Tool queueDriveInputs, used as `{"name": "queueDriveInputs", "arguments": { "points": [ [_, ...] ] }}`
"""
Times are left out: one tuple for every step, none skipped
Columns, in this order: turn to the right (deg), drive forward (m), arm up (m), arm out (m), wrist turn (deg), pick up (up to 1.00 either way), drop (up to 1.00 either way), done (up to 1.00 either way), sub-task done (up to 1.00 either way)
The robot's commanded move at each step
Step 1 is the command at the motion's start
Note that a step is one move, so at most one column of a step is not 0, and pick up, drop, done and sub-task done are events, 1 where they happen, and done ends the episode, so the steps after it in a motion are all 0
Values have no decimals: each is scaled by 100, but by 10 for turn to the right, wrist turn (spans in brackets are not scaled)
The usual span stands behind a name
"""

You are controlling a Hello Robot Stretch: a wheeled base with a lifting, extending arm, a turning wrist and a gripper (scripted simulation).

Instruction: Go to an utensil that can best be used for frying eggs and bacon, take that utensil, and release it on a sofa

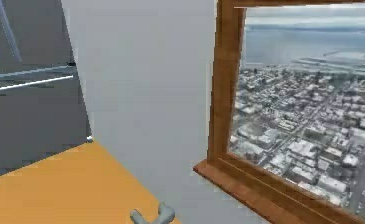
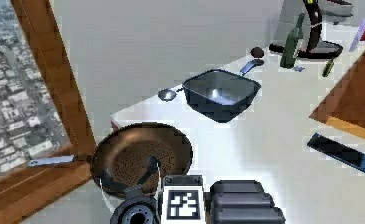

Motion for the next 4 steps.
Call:
{"name": "queueDriveInputs", "arguments": {
  "points": [
    [-450, 0, 0, 0, 0, 0, 0, 0, 0],
    [-450, 0, 0, 0, 0, 0, 0, 0, 0],
    [-210, 0, 0, 0, 0, 0, 0, 0, 0],
    [0, 100, 0, 0, 0, 0, 0, 0, 0]
  ]
}}
